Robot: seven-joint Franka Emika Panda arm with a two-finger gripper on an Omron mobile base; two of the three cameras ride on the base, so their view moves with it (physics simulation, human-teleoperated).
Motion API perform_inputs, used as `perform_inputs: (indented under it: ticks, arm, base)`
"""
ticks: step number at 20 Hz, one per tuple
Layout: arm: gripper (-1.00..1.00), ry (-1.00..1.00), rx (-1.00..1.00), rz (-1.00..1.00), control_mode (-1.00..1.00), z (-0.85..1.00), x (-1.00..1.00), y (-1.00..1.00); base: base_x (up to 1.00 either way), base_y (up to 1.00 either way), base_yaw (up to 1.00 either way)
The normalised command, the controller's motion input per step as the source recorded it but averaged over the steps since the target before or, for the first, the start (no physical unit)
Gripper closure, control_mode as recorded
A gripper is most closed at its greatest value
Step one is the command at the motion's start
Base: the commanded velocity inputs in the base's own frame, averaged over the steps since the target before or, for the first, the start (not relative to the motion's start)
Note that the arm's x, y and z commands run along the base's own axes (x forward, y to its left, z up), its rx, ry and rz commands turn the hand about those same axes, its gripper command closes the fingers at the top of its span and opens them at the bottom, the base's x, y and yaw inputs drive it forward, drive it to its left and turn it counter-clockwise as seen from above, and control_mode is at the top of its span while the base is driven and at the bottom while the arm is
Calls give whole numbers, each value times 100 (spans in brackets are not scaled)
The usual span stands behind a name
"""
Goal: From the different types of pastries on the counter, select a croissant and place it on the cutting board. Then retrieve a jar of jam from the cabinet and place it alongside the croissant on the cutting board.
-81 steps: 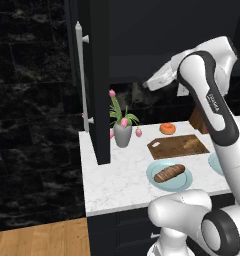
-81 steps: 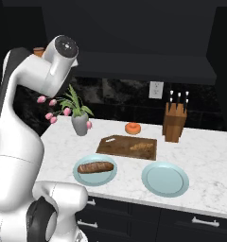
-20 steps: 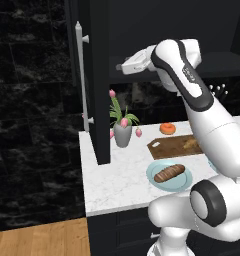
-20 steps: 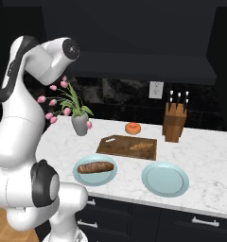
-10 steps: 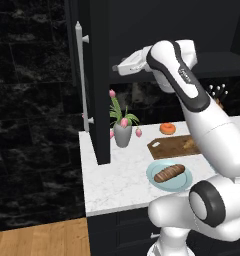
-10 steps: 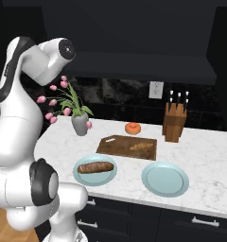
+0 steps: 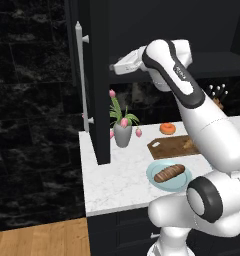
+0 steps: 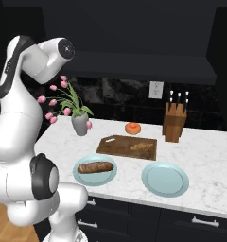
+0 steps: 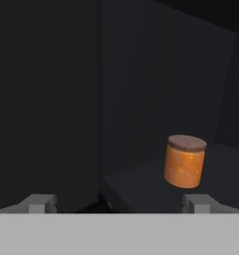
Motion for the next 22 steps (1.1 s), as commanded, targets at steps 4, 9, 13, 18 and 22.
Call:
perform_inputs:
  ticks: [4, 9, 13, 18, 22]
  arm:
    - [-100, 0, 0, 1, -100, 0, 20, -7]
    - [-100, 0, 0, 0, -100, 0, 35, -24]
    - [-100, 0, 0, 0, -100, 0, 57, -16]
    - [-100, 0, 0, 0, -100, 0, 30, -1]
    - [-100, 0, 0, 0, -100, 0, 16, 0]
  base:
    - [0, 0, 0]
    - [0, 0, 0]
    - [0, 0, 0]
    - [0, 0, 0]
    - [0, 0, 0]
